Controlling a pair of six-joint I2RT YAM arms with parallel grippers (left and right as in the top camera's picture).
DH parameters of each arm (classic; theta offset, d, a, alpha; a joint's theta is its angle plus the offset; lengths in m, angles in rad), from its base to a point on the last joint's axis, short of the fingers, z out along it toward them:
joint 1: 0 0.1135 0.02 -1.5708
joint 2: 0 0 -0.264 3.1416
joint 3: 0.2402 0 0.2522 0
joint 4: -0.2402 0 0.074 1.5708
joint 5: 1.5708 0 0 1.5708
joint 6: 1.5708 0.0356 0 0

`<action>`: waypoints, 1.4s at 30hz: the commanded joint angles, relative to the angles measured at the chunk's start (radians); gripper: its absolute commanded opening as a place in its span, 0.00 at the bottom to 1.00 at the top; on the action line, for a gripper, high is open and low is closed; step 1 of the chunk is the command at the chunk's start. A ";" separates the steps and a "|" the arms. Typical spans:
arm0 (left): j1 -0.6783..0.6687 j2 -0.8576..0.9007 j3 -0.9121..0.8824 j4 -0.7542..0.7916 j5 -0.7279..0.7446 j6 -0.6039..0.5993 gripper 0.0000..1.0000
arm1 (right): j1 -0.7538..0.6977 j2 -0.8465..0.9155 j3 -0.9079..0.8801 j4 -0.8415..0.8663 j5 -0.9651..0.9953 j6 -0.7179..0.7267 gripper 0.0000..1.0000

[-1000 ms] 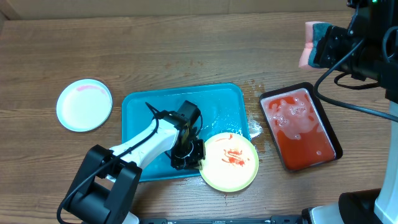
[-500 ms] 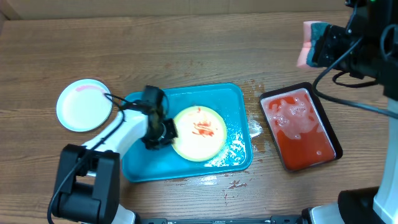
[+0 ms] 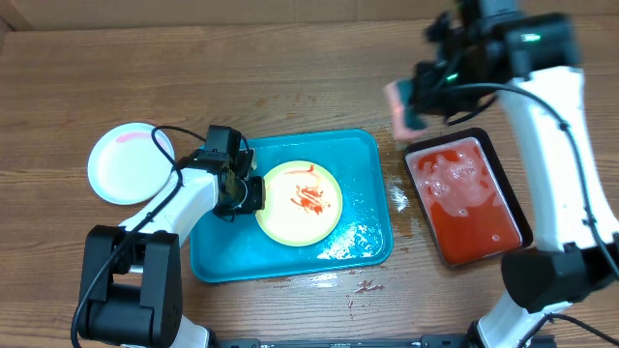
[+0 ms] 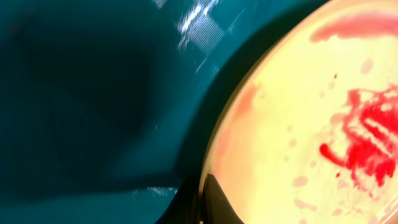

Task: Clean dirty plates on tray and stack at the side
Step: 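Bring the sponge in the right gripper down onto the yellow plate, then scrub the yellow plate with the sponge while the left gripper holds it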

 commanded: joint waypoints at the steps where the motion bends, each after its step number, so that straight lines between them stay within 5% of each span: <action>1: -0.003 0.002 0.013 0.037 -0.049 0.084 0.05 | 0.093 -0.010 -0.104 0.056 -0.045 -0.101 0.04; 5: -0.003 0.002 0.013 0.086 -0.033 0.075 0.04 | 0.189 -0.010 -0.243 0.146 -0.045 -0.095 0.04; 16: -0.003 0.002 0.013 0.073 0.008 0.051 0.04 | 0.353 -0.009 -0.676 0.661 -0.042 0.269 0.04; 26: -0.004 0.002 0.013 0.071 0.042 0.015 0.04 | 0.474 0.044 -0.861 1.073 -0.034 0.520 0.04; 35: -0.019 0.002 0.013 0.073 0.067 0.000 0.04 | 0.503 0.206 -0.862 1.183 -0.013 0.595 0.04; 42: -0.021 0.002 0.013 0.061 0.067 0.000 0.04 | 0.451 0.207 -0.814 0.986 0.376 0.537 0.04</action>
